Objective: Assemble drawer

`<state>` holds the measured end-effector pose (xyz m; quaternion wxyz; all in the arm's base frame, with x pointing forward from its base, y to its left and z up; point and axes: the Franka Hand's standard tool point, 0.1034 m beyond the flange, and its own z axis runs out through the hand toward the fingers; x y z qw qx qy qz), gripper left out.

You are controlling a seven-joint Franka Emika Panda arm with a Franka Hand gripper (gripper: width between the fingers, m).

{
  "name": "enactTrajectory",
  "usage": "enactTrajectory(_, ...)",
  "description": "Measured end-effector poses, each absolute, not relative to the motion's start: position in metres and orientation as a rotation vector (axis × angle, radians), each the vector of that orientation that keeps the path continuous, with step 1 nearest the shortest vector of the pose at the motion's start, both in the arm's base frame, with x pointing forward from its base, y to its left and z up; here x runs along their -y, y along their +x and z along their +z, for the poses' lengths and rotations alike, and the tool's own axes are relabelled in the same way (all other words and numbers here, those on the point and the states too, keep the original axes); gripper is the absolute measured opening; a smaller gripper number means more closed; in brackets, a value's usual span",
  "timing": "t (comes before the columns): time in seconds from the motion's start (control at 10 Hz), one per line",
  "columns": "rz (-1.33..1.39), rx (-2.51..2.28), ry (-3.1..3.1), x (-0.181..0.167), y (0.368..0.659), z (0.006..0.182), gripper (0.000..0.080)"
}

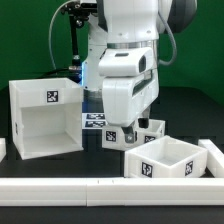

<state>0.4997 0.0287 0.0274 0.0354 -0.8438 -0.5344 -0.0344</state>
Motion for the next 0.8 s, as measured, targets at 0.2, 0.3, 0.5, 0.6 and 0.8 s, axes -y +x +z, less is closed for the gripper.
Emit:
enactTrajectory(0.2, -0.103, 1.636, -2.594, -0.0279, 0.4987, 0.024, 0.065)
enactTrajectory(0.3, -0.102, 1.636, -2.594, -0.0278, 0.4985, 0.0237, 0.0527)
enactTrajectory(0.5, -0.101, 1.636, -2.594, -0.0278, 0.4984, 0.0235, 0.0246)
enactTrajectory(0.6, -0.102, 1.635, -2.595, -0.0278, 0.4985, 0.0235, 0.0246)
enactTrajectory(0.8, -0.104, 1.614, -2.609, -0.0264, 0.4976, 0.024, 0.0074)
